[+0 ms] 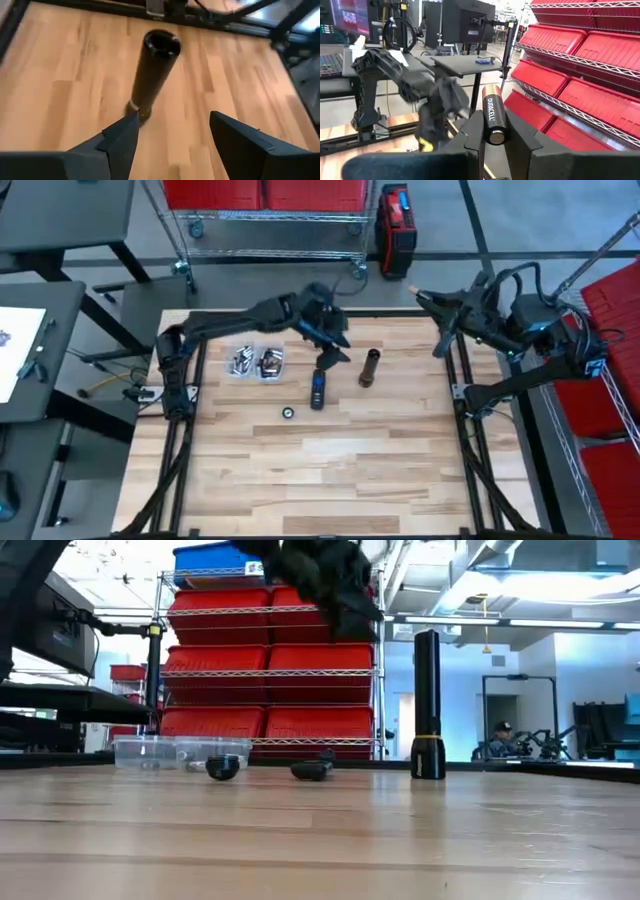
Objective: Insert battery
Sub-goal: Insert the brown battery into the flashlight battery compartment
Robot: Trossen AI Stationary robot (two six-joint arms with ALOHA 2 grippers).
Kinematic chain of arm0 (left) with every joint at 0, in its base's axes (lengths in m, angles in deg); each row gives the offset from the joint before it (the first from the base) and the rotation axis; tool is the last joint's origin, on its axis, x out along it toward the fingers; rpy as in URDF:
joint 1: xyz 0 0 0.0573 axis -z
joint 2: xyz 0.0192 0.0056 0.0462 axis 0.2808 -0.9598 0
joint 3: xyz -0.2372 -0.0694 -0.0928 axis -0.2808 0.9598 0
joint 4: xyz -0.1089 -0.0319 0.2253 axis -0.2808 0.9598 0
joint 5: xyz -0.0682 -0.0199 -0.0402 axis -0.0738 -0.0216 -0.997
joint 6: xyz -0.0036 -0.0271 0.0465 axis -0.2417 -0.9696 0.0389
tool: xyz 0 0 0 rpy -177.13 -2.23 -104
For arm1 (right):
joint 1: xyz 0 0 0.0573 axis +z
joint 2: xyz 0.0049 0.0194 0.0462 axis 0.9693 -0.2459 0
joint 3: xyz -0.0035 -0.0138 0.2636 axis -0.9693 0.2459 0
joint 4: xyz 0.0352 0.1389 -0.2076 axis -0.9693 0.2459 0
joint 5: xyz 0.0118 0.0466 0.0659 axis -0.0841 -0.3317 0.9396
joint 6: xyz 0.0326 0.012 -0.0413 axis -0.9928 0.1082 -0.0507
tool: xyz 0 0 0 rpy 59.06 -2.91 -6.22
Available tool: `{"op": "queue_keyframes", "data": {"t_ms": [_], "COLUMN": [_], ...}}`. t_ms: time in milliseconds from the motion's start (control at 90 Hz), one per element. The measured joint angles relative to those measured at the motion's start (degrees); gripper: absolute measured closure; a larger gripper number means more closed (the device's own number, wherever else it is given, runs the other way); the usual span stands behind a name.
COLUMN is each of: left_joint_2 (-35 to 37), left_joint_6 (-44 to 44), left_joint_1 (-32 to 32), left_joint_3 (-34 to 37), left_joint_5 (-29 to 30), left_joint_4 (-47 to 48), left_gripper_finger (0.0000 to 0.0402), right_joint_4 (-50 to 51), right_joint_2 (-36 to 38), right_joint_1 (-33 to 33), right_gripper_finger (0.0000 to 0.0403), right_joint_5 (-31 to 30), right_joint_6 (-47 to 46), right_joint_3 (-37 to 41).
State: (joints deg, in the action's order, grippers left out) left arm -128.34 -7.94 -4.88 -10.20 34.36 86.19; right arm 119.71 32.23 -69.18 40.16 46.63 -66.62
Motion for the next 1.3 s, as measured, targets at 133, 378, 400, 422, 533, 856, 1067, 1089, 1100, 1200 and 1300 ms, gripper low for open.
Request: {"op": "queue_keyframes", "data": {"t_ms": [133, 378, 400, 422, 533, 856, 1067, 1089, 1100, 1200, 1300], "left_joint_2": [0.0, -4.2, -4.7, -5.2, -7.7, -14.1, -15.3, -15.2, -15.2, -15.3, -15.3], "left_joint_6": [-2.5, 9.8, 10.2, 10.4, 10.5, 5.7, 5.5, 5.8, 6.0, 7.0, 6.7], "left_joint_1": [0.4, 2.8, 2.9, 3.1, 3.6, 3.9, 4.0, 4.1, 4.1, 4.3, 4.3], "left_joint_3": [7.9, 11.9, 11.9, 11.9, 11.8, 11.8, 11.7, 11.7, 11.7, 11.8, 11.7], "left_joint_5": [0.2, 1.3, 1.7, 2.4, 5.4, 5.3, 4.8, 4.7, 4.7, 4.8, 5.4], "left_joint_4": [-12.6, -16.4, -16.8, -17.4, -20.3, -30.6, -35.5, -35.6, -35.7, -37.0, -39.1], "left_gripper_finger": [0.0180, 0.0180, 0.0180, 0.0180, 0.0180, 0.0180, 0.0180, 0.0180, 0.0180, 0.0180, 0.0180], "right_joint_4": [0.4, 0.4, 0.4, 0.4, 0.5, 0.3, 0.6, 0.5, 0.6, 0.5, 0.6], "right_joint_2": [-0.3, -0.3, -0.3, -0.3, -0.4, -0.4, -0.4, -0.4, -0.4, -0.4, -0.5], "right_joint_1": [0.0, 0.0, 0.0, 0.0, 0.0, 0.0, 0.0, 0.0, 0.0, 0.0, 0.0], "right_gripper_finger": [0.0367, 0.0367, 0.0367, 0.0367, 0.0367, 0.0367, 0.0367, 0.0367, 0.0367, 0.0367, 0.0367], "right_joint_5": [0.0, 0.0, 0.0, 0.1, 0.1, 0.2, 0.2, 0.2, 0.2, 0.2, 0.2], "right_joint_6": [-0.1, 0.0, 0.0, 0.0, 0.0, -0.3, -0.9, -0.9, -0.9, -0.9, -0.9], "right_joint_3": [0.0, 0.0, 0.0, 0.0, 0.0, 0.0, 0.0, 0.0, 0.0, 0.0, 0.0]}}
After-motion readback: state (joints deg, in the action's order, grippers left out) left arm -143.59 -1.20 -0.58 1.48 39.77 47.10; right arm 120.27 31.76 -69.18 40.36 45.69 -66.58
